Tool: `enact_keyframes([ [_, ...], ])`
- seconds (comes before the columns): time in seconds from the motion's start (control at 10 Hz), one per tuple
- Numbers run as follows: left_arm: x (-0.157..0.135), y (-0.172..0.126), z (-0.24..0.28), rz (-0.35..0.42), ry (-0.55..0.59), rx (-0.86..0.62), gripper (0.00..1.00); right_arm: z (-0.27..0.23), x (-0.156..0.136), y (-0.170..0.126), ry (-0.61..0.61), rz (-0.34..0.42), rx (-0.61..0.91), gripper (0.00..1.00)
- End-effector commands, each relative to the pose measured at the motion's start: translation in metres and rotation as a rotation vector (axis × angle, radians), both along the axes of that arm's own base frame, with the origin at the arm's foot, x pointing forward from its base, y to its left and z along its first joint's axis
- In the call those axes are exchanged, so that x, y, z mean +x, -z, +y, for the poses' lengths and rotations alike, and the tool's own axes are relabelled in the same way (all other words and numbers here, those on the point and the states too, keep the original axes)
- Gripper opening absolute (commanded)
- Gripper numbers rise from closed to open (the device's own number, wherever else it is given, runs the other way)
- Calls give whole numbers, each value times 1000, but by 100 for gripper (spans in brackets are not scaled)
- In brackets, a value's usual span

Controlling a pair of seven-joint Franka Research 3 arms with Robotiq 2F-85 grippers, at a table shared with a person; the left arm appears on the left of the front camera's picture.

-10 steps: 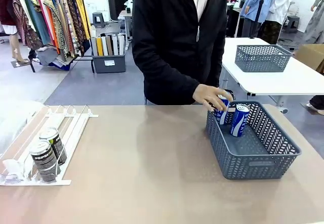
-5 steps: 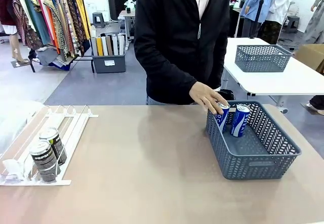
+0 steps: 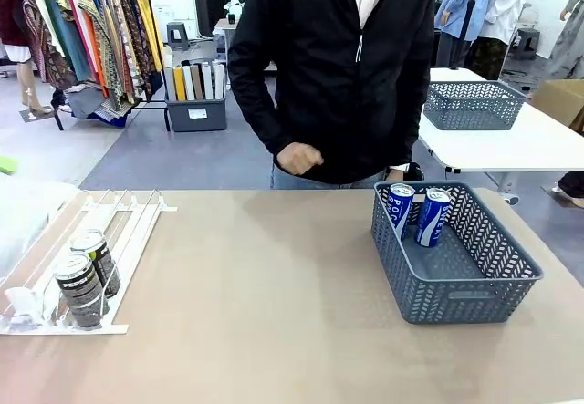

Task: Retrieve and store the cans from the dispenser.
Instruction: Pick up one can from the Automatic Can Dispenser and place it in the middle of the table.

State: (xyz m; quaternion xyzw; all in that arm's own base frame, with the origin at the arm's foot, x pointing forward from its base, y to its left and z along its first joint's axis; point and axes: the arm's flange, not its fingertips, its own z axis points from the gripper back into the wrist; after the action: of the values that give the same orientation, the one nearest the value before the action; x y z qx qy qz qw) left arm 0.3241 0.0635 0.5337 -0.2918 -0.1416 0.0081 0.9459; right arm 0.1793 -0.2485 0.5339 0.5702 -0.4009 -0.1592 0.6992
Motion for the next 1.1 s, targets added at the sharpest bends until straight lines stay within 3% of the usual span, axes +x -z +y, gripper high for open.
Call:
enact_keyframes([
  [0.0,0,19,-65,145,157,274,100,0,2,-2,1,-36,-2,100],
  [0.2,9,25,-90,197,188,460,100,0,2,-2,1,-36,-2,100],
  [0.4,15,22,-101,182,143,501,100,0,2,-2,1,-36,-2,100],
  [0.5,2,33,-111,190,199,457,100,0,2,-2,1,-36,-2,100],
  [0.7,8,31,-112,194,202,488,100,0,2,-2,1,-36,-2,100],
  [1.0,31,72,-124,204,134,578,100,0,2,-2,1,-36,-2,100],
])
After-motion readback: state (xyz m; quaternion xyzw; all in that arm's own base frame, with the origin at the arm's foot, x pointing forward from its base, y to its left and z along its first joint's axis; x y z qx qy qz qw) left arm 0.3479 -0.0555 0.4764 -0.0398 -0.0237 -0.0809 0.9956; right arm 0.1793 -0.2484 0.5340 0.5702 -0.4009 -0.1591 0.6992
